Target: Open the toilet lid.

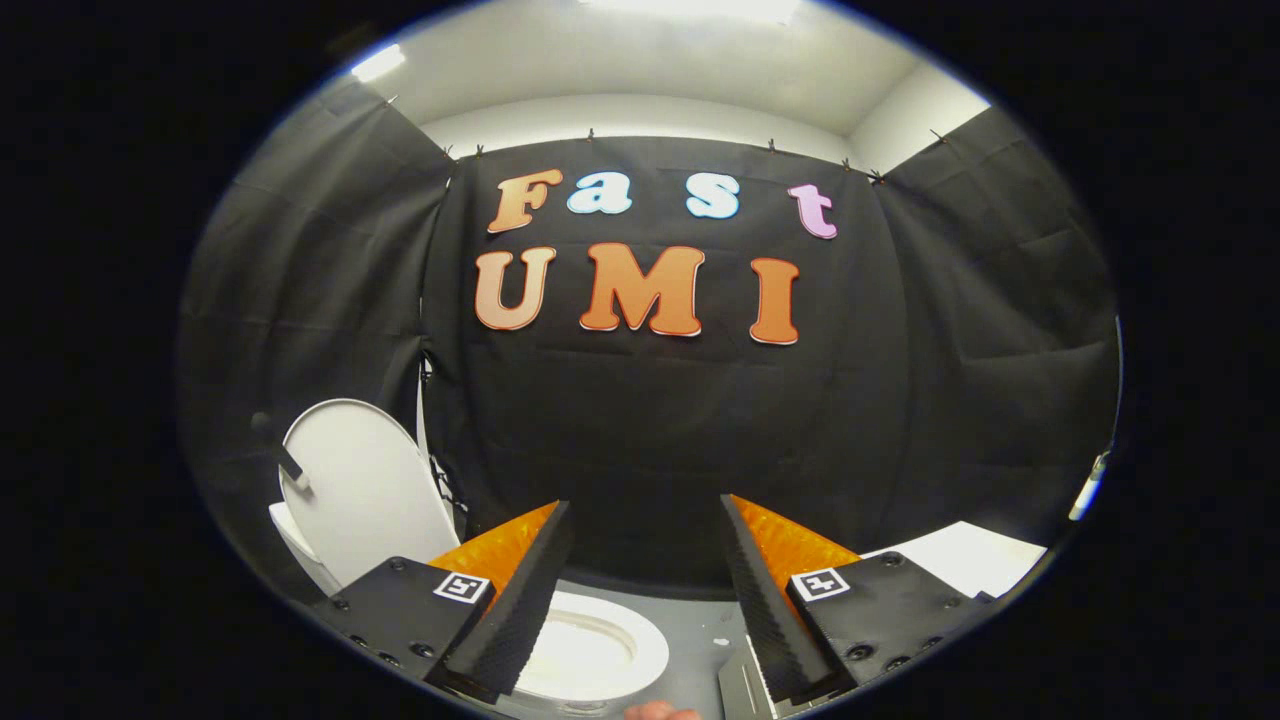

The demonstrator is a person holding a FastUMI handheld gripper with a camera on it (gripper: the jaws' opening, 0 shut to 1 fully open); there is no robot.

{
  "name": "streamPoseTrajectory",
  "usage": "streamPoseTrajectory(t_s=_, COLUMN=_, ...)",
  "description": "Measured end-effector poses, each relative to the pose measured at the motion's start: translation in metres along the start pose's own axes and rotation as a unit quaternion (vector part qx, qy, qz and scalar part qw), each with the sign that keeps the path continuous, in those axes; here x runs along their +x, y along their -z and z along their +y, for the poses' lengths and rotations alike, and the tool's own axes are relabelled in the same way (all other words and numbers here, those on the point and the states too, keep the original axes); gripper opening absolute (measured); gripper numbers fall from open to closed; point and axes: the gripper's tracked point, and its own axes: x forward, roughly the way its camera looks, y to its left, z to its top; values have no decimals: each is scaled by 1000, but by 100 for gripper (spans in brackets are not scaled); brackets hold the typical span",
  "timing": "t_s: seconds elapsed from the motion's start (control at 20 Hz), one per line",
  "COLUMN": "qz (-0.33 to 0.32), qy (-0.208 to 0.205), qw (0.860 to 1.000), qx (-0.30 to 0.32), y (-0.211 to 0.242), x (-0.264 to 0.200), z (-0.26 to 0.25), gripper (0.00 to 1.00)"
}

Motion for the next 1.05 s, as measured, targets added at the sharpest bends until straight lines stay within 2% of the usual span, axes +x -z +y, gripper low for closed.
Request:
streamPoseTrajectory(t_s=0.35, qz=20, qy=40, qw=999, qx=13, y=44, x=-34, z=-65, gripper=94)
streamPoseTrajectory(t_s=0.75, qz=15, qy=46, qw=999, qx=18, y=68, x=-63, z=-86, gripper=94)
streamPoseTrajectory(t_s=1.05, qz=5, qy=76, qw=997, qx=34, y=81, x=-78, z=-109, gripper=94)
